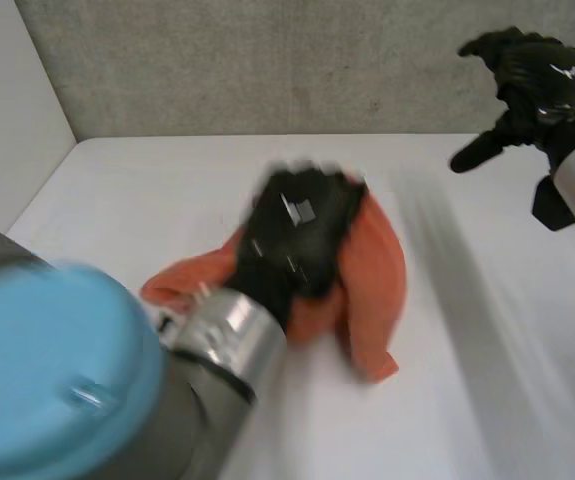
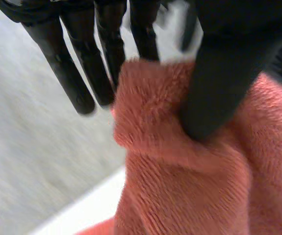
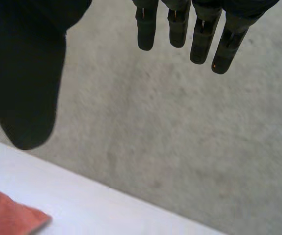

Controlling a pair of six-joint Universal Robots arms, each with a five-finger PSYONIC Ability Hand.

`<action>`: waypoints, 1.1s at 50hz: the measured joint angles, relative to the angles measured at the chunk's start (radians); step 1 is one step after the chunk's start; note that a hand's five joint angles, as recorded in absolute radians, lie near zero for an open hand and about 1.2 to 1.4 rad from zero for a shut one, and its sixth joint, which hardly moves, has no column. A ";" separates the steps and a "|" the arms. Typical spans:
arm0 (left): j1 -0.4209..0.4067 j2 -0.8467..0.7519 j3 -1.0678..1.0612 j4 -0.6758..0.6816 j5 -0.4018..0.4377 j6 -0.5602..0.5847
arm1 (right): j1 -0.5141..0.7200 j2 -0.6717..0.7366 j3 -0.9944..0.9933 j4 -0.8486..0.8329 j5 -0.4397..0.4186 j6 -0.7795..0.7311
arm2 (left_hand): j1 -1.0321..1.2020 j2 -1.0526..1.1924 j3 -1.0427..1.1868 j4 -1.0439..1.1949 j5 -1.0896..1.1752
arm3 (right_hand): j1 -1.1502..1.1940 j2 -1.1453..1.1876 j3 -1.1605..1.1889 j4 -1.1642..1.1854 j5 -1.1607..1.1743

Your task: Fold the laundry

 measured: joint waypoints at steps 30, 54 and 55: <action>0.350 0.026 -0.033 -0.068 0.040 0.007 | 0.123 0.135 0.030 0.199 -0.045 -0.153 | -0.473 -0.489 -0.497 -0.489 -0.491 | 0.000 0.000 0.000 0.000 0.000; 0.514 -0.106 -0.015 -0.169 0.229 0.000 | 0.212 0.360 0.036 0.372 -0.002 -0.299 | -0.469 -0.473 -0.482 -0.475 -0.488 | 0.683 0.801 0.789 0.748 0.706; 0.515 -0.106 -0.015 -0.169 0.229 0.000 | 0.212 0.359 0.035 0.368 -0.001 -0.302 | -0.469 -0.473 -0.482 -0.475 -0.488 | 0.683 0.801 0.789 0.748 0.706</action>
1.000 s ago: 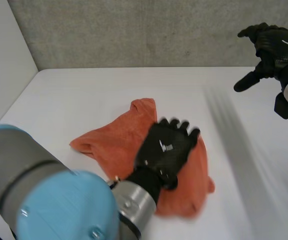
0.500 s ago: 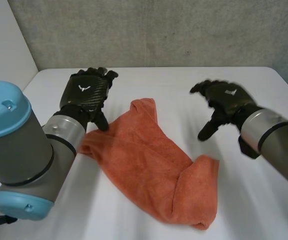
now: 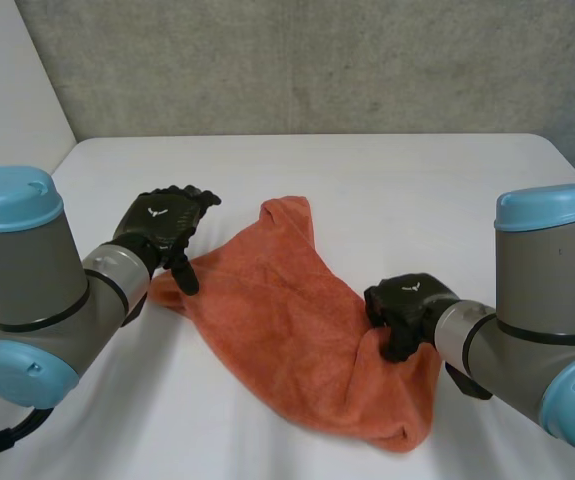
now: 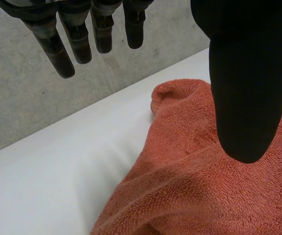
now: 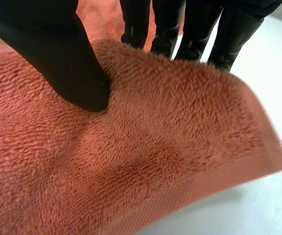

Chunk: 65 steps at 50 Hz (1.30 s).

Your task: Fold the laundry

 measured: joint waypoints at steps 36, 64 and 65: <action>0.035 -0.158 -0.001 0.050 0.041 0.013 | -0.059 -0.295 0.062 -0.250 0.004 -0.002 | 0.164 0.160 0.161 0.161 0.164 | 0.065 0.155 0.180 0.205 0.193; 0.078 -0.004 -0.107 0.144 0.016 0.055 | -0.171 -0.304 0.027 -0.266 -0.006 -0.011 | 0.953 0.996 0.992 0.996 0.976 | 0.065 0.155 0.180 0.206 0.193; 0.084 0.047 -0.126 0.140 0.015 0.059 | -0.176 -0.310 0.020 -0.262 -0.007 -0.012 | 0.956 0.997 0.993 0.997 0.980 | 0.065 0.155 0.180 0.206 0.193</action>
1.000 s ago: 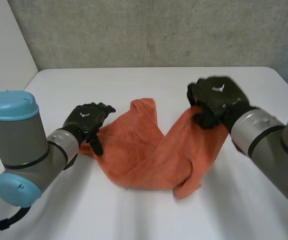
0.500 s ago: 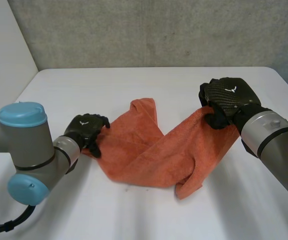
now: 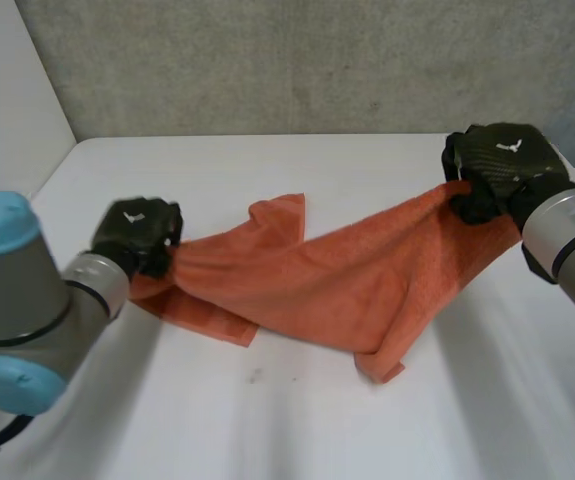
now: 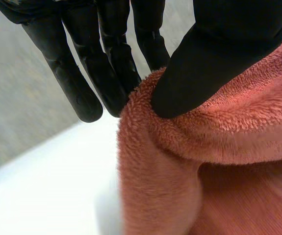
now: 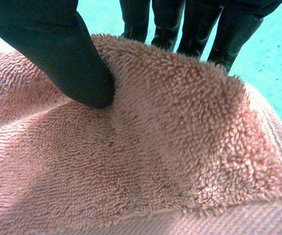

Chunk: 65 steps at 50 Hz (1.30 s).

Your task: Fold the laundry

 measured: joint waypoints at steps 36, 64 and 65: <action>-0.021 0.017 0.116 -0.134 0.039 -0.018 | -0.089 0.390 -0.560 0.240 -0.035 -0.106 | 0.001 0.002 0.005 0.004 0.000 | 0.005 0.000 0.004 0.003 0.000; -0.015 -0.103 0.197 -0.019 0.030 -0.028 | 0.039 0.420 -0.437 -0.024 0.175 -0.096 | -0.967 -1.023 -1.018 -1.021 -0.987 | -0.749 -0.955 -0.968 -0.954 -0.896; -0.010 -0.093 0.187 -0.019 0.030 -0.028 | 0.046 0.402 -0.413 -0.024 0.175 -0.094 | -0.967 -1.024 -1.018 -1.021 -0.987 | -0.749 -0.955 -0.968 -0.954 -0.896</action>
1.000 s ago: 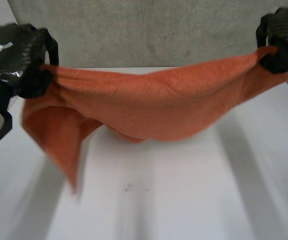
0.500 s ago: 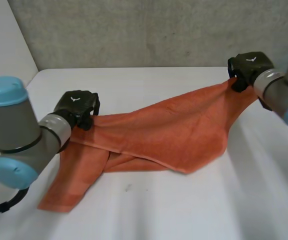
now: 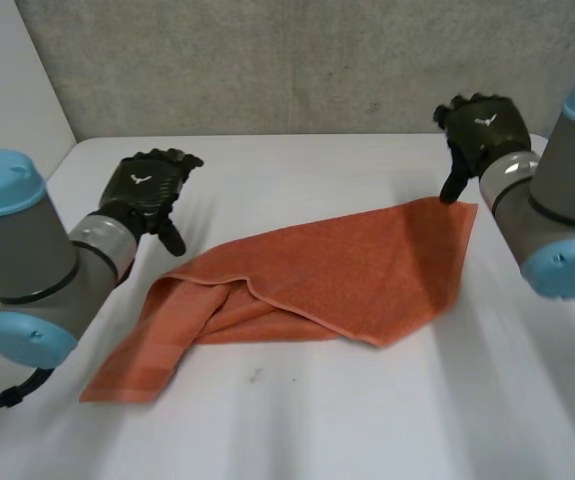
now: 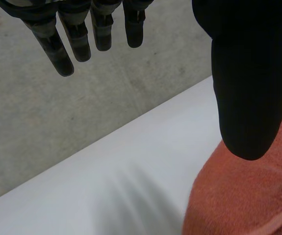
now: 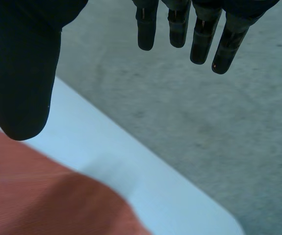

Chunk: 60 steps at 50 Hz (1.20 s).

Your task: Fold the laundry

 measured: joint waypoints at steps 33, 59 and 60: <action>0.050 0.134 -0.206 0.003 0.002 -0.005 | 0.181 0.011 0.475 -0.125 -0.085 0.271 | 0.000 0.000 0.000 0.000 0.000 | 0.302 0.388 0.393 0.368 0.330; 0.049 0.135 -0.220 0.004 0.000 -0.005 | 0.161 0.010 0.486 -0.148 -0.080 0.164 | 0.000 0.000 0.000 0.000 -0.002 | 0.329 0.398 0.403 0.381 0.380; 0.049 0.135 -0.220 0.004 0.000 -0.005 | 0.161 0.004 0.489 -0.140 -0.080 0.166 | 0.000 0.000 0.000 0.000 -0.002 | 0.327 0.398 0.401 0.378 0.377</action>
